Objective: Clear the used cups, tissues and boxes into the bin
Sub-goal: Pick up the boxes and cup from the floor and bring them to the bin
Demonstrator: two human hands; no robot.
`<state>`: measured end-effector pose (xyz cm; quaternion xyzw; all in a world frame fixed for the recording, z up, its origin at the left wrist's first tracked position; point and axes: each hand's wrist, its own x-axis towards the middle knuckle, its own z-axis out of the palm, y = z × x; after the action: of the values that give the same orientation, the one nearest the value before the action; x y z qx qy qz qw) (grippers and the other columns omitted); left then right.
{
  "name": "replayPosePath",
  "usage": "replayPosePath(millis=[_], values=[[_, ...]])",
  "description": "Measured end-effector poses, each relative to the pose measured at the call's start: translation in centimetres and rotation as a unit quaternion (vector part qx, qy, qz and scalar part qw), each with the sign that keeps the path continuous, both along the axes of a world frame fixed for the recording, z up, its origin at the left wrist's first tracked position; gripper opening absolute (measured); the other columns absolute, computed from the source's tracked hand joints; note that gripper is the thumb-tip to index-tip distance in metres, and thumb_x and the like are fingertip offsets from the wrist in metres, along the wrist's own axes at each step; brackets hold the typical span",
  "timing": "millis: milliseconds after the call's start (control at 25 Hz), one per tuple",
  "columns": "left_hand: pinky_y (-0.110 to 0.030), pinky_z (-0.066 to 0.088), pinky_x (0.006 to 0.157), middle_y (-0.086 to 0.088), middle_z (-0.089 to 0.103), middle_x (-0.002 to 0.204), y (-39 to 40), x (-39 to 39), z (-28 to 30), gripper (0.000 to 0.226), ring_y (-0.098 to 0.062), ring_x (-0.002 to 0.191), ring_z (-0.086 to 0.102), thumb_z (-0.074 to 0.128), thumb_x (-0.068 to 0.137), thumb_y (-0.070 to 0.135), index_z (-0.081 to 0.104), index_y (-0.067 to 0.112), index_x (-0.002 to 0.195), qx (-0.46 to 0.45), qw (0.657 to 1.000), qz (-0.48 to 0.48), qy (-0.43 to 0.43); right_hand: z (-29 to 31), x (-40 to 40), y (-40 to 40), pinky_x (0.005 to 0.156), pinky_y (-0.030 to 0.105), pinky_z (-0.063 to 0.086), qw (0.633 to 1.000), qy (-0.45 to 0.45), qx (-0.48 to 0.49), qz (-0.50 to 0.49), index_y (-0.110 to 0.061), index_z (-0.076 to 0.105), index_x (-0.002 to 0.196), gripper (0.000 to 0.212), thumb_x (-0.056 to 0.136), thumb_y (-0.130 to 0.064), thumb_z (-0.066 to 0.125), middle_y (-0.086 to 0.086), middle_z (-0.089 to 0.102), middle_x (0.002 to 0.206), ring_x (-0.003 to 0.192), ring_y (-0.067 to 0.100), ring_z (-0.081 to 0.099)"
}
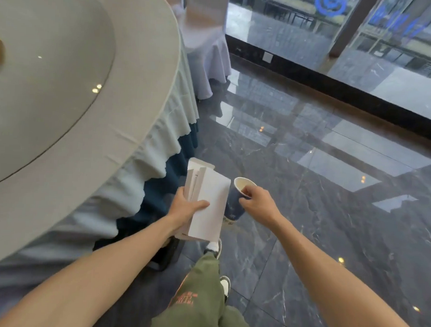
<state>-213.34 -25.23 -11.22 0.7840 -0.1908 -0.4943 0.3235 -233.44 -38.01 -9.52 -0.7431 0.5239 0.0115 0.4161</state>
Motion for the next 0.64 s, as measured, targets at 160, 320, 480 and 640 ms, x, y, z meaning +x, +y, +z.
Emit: replayPosePath(millis=[160, 320, 480, 640], values=[[-0.047, 0.053, 0.097, -0.006, 0.059, 0.121, 7.9, 2.1, -0.6, 0.073, -0.028, 0.113, 0.061, 0.087, 0.078, 0.030, 0.040, 0.018, 0.132, 0.051, 0.998, 0.033, 0.005, -0.6, 2.8, 4.8, 0.052, 0.032, 0.029, 1.000, 0.012, 0.003, -0.023, -0.014, 0.035, 0.063, 0.030, 0.084, -0.012, 0.056, 0.002, 0.044, 0.066, 0.061, 0.022, 0.039], [-0.051, 0.055, 0.097, -0.005, 0.061, 0.119, 14.9, 4.9, -3.1, 0.073, -0.027, 0.108, 0.064, 0.088, 0.074, 0.034, 0.041, 0.018, 0.128, 0.098, 0.991, 0.081, 0.030, -3.6, 6.1, 9.2, 0.049, 0.029, 0.024, 0.998, 0.034, 0.044, -0.034, -0.015, 0.032, 0.068, 0.024, 0.082, -0.007, 0.050, 0.004, 0.037, 0.068, 0.057, 0.020, 0.029], [-0.048, 0.055, 0.093, -0.006, 0.061, 0.117, 22.2, 7.5, -6.6, 0.069, -0.026, 0.104, 0.065, 0.086, 0.078, 0.032, 0.041, 0.016, 0.128, 0.160, 0.978, 0.109, 0.071, -8.5, 10.5, 14.2, 0.049, 0.029, 0.024, 0.993, 0.078, 0.088, -0.018, -0.015, 0.032, 0.063, 0.026, 0.079, -0.003, 0.049, 0.003, 0.036, 0.063, 0.061, 0.024, 0.034], [-0.052, 0.055, 0.097, -0.007, 0.061, 0.118, 28.0, 12.4, -11.0, 0.069, -0.027, 0.105, 0.065, 0.086, 0.079, 0.031, 0.040, 0.017, 0.129, 0.212, 0.968, 0.091, 0.100, -14.6, 15.8, 19.7, 0.048, 0.030, 0.022, 0.986, 0.099, 0.121, -0.054, -0.019, 0.028, 0.060, 0.032, 0.079, -0.006, 0.049, 0.001, 0.036, 0.062, 0.060, 0.025, 0.035]])
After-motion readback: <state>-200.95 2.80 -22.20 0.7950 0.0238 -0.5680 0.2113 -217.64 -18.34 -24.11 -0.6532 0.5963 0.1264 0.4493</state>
